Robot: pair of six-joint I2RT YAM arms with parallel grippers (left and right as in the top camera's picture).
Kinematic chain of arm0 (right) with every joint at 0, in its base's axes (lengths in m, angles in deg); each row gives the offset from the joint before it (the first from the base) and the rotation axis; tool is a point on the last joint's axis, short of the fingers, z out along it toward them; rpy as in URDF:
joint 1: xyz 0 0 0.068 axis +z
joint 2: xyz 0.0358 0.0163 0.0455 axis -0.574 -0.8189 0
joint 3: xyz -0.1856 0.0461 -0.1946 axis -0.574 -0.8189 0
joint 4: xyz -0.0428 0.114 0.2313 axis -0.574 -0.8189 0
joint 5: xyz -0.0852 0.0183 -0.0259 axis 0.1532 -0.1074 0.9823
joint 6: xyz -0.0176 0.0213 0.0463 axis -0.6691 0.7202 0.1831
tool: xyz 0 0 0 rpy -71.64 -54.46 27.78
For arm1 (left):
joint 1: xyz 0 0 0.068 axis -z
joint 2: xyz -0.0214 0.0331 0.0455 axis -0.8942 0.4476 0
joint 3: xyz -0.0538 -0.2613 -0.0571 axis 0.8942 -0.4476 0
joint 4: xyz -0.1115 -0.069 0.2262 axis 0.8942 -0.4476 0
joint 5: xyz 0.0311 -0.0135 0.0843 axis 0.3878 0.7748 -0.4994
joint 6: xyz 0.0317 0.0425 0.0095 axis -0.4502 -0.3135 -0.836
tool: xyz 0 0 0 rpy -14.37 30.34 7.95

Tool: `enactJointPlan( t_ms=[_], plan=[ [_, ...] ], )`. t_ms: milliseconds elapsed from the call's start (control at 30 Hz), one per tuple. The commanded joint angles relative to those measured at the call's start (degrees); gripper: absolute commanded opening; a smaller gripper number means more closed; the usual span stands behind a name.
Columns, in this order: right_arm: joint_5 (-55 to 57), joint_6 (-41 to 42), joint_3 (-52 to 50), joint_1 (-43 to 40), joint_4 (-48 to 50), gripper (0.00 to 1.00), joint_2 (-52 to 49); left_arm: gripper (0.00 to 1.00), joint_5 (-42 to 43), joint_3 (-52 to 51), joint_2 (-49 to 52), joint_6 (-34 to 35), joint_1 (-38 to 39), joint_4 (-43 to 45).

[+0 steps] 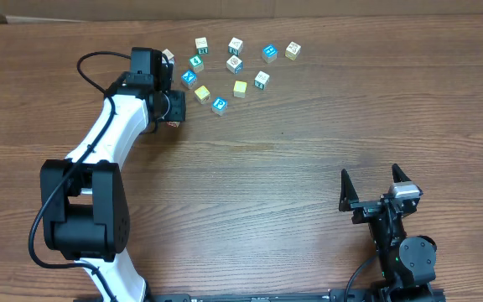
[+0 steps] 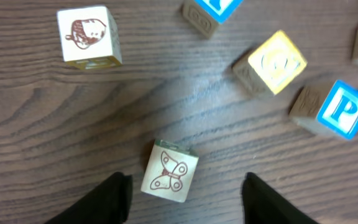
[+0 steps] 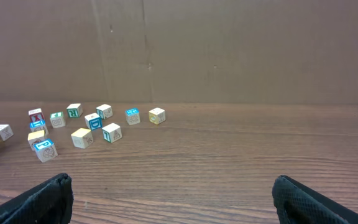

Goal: Form a tower

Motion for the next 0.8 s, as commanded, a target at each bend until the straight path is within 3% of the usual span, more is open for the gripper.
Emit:
enactJointPlan(
  t_ms=[0,267,767],
  plan=[
    [-0.02,-0.09,-0.59,-0.17,0.24,1.0,0.04,0.52,-0.57,-2.21,1.05,-5.6,0.22,0.31],
    [-0.02,-0.09,-0.59,-0.17,0.24,1.0,0.04,0.45,-0.55,-2.54,1.14,-6.32,0.11,3.06],
    [-0.02,-0.09,-0.59,-0.17,0.24,1.0,0.04,0.44,-0.55,-2.54,6.67,-6.32,0.11,7.98]
  ],
)
